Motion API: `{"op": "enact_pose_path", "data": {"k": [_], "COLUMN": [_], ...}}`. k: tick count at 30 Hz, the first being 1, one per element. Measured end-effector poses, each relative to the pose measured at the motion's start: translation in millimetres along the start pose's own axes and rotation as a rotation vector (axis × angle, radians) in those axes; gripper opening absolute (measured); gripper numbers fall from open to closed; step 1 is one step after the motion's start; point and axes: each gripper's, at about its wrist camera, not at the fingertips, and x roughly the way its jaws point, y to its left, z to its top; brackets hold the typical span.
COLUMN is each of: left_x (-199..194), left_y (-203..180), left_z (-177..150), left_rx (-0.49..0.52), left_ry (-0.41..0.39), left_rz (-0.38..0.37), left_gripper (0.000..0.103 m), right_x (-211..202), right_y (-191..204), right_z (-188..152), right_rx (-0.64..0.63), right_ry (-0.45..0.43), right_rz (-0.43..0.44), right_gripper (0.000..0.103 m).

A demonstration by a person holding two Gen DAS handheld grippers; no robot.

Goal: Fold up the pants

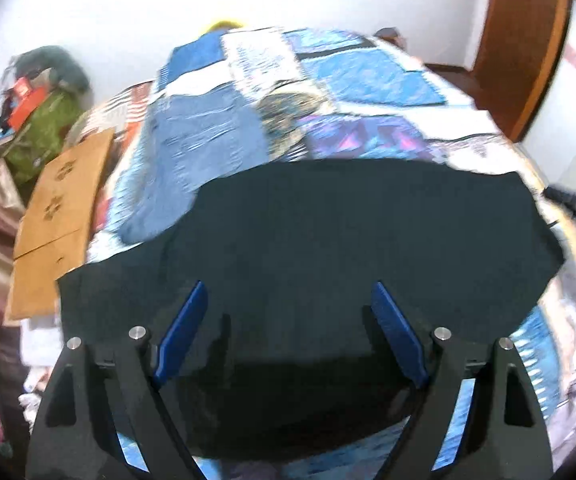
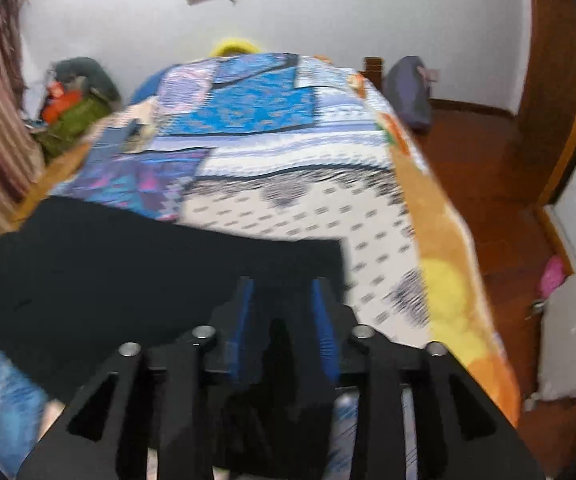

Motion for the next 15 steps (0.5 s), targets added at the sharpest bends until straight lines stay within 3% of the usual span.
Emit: {"op": "enact_pose_path", "data": {"k": [3, 6, 8, 15], "left_x": [11, 30, 30, 16], "left_y": [-27, -48, -48, -29], "left_z": [1, -11, -20, -42], "left_rx": [0.069, 0.133, 0.117, 0.074], "left_ry": [0.009, 0.058, 0.025, 0.054], "left_rz": [-0.003, 0.022, 0.031, -0.016], "left_gripper": [0.085, 0.086, 0.086, 0.086], "right_x": [7, 21, 13, -11], "right_y": [19, 26, 22, 5], "right_z": [-21, -47, -58, -78], "right_rx": [-0.013, -0.019, 0.003, 0.045], "right_ry": [0.052, 0.107, 0.081, 0.112], "right_rz": [0.051, 0.028, 0.01, -0.018], "right_gripper": [0.034, 0.033, 0.034, 0.033]}}
